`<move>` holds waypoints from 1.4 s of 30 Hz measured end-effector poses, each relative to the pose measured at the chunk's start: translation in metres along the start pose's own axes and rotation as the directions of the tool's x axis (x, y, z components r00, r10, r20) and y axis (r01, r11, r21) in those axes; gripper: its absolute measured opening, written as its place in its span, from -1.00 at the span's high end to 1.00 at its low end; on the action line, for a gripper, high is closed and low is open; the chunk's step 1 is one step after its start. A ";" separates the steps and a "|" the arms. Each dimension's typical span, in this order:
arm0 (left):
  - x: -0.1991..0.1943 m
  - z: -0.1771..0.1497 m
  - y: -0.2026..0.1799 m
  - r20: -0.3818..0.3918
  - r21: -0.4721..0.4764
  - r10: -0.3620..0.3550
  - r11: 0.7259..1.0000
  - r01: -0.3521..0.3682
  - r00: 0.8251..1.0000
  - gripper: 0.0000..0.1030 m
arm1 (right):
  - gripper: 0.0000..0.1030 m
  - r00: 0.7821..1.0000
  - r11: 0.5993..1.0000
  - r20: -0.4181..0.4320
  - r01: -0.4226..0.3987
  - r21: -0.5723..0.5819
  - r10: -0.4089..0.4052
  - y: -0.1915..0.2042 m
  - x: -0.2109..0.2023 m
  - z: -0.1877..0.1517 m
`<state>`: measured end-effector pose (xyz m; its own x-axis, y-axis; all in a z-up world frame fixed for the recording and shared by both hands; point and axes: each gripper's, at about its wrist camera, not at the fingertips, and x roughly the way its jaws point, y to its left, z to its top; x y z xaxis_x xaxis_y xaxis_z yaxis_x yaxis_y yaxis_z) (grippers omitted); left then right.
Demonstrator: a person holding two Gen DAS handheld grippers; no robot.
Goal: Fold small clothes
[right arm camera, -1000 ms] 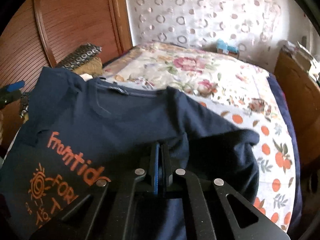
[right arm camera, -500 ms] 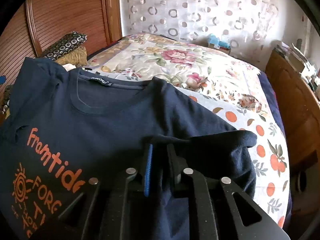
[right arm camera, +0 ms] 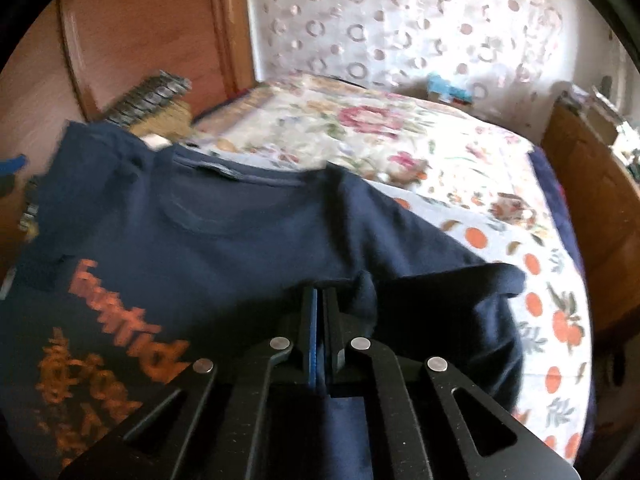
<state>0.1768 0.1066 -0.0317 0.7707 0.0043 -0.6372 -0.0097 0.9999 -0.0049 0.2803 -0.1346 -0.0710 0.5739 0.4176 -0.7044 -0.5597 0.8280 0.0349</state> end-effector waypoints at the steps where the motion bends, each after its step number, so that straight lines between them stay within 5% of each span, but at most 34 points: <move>1: 0.000 0.000 0.000 0.000 -0.001 0.001 1.000 -0.001 1.000 -0.89 | 0.97 0.999 1.000 0.015 -0.031 -0.003 0.031 0.005 -0.005 0.002; 9: 0.004 0.010 0.003 0.013 0.004 0.003 1.000 -0.003 1.000 -0.89 | 0.91 0.988 0.990 0.086 -0.132 0.043 0.128 0.003 -0.028 0.010; 13: 0.008 0.018 0.008 0.021 0.000 -0.004 1.000 0.004 1.000 -0.89 | 0.00 0.995 0.996 0.077 -0.065 0.067 0.060 -0.014 -0.029 0.008; 14: 0.010 0.021 0.011 0.021 0.001 -0.004 1.000 0.004 1.000 -0.89 | -0.03 0.996 0.996 0.078 -0.054 0.069 0.048 -0.015 -0.031 0.007; 17: 0.014 0.025 0.015 0.020 0.004 -0.003 1.000 0.003 1.000 -0.87 | -0.04 0.997 0.996 0.073 0.028 0.080 -0.033 -0.030 -0.036 0.001; 26: 0.041 0.035 0.037 -0.051 0.021 0.027 0.999 -0.026 0.998 -0.22 | -0.04 0.986 0.974 -0.009 0.165 0.157 -0.166 -0.077 -0.030 -0.026; 29: 0.050 0.036 0.043 -0.074 0.009 0.033 0.999 -0.032 0.997 -0.20 | -0.04 0.980 0.960 -0.038 0.201 0.193 -0.198 -0.089 -0.024 -0.031; 36: 0.056 0.032 0.039 -0.094 -0.003 -0.013 1.000 0.013 0.995 0.21 | -0.04 0.983 0.960 -0.066 0.183 0.212 -0.173 -0.092 -0.015 -0.019; 42: 0.061 0.031 0.034 -0.111 0.007 -0.017 1.000 0.018 0.994 0.29 | -0.04 0.990 0.968 -0.061 0.136 0.209 -0.126 -0.101 -0.001 -0.011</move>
<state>0.2426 0.1411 -0.0469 0.6951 -0.0134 -0.7188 0.0085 0.9999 -0.0103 0.3300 -0.2224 -0.0815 0.6026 0.2862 -0.7450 -0.3391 0.9368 0.0856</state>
